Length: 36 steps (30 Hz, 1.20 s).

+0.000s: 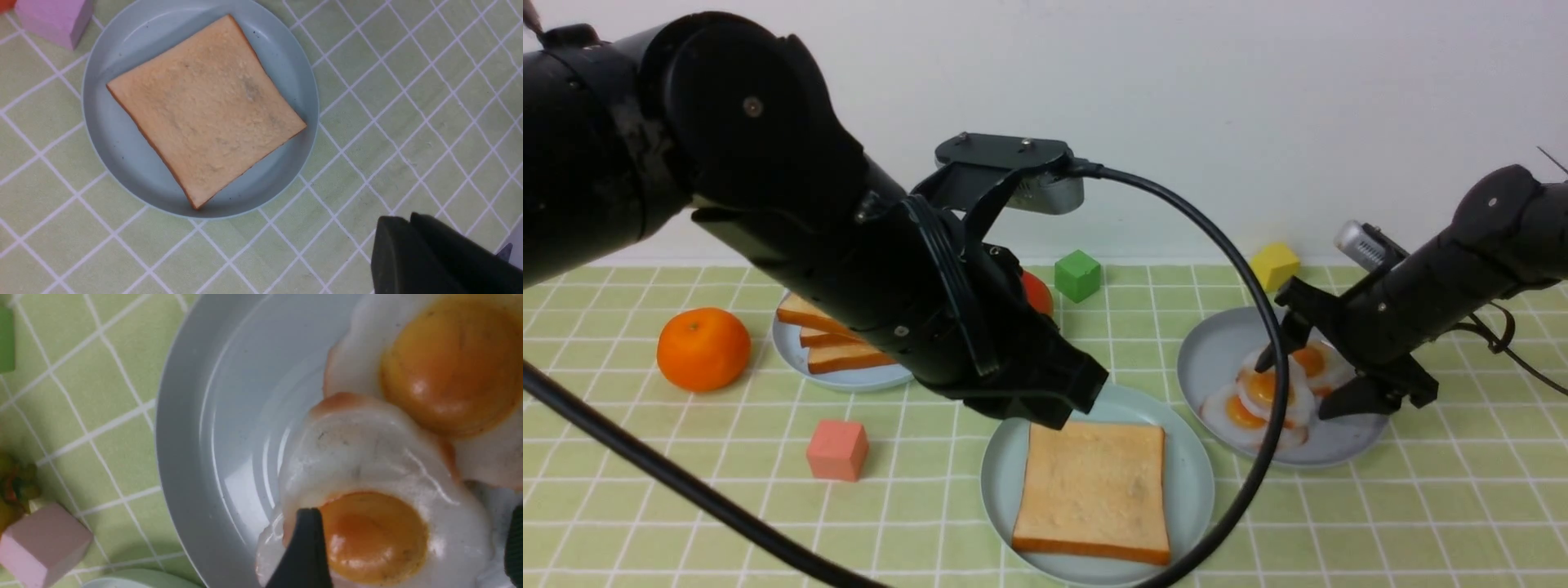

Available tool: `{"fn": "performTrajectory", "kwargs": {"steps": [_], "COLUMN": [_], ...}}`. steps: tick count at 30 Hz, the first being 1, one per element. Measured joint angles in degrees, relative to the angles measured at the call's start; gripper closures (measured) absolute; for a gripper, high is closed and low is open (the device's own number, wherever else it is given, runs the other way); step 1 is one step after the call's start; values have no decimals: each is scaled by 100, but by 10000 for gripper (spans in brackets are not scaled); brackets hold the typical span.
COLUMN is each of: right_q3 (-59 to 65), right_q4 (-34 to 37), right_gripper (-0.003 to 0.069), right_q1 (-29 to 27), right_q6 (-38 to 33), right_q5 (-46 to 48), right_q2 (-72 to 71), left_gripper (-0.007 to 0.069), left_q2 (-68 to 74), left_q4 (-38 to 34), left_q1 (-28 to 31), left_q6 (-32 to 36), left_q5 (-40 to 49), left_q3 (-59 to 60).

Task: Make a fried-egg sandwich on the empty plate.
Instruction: Use the right arm to grab a fried egg

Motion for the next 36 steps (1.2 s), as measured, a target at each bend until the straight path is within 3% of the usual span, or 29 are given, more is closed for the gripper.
{"fn": "performTrajectory", "kwargs": {"steps": [10,15,18,29,36], "right_q3": [-11,-18,-24,-30,-11], "right_q4": [-6,-6,-81,-235,-433], "right_gripper": [173,361,529,538,607], "right_q1": [0,-17,-26,-20,-9], "right_q6": [28,28,28,28,-177], "right_q5": [-66,-59,-5,81,174], "right_q2": [95,142,166,67,-187], "left_gripper": [568,568,568,556,552], "left_q2": [0,0,0,0,0], "left_q4": [0,-5,-5,-5,-5], "left_q1": [0,0,0,0,0], "left_q6": [0,0,0,0,0], "left_q5": [4,23,43,102,127], "left_q3": [0,0,0,0,0]}}
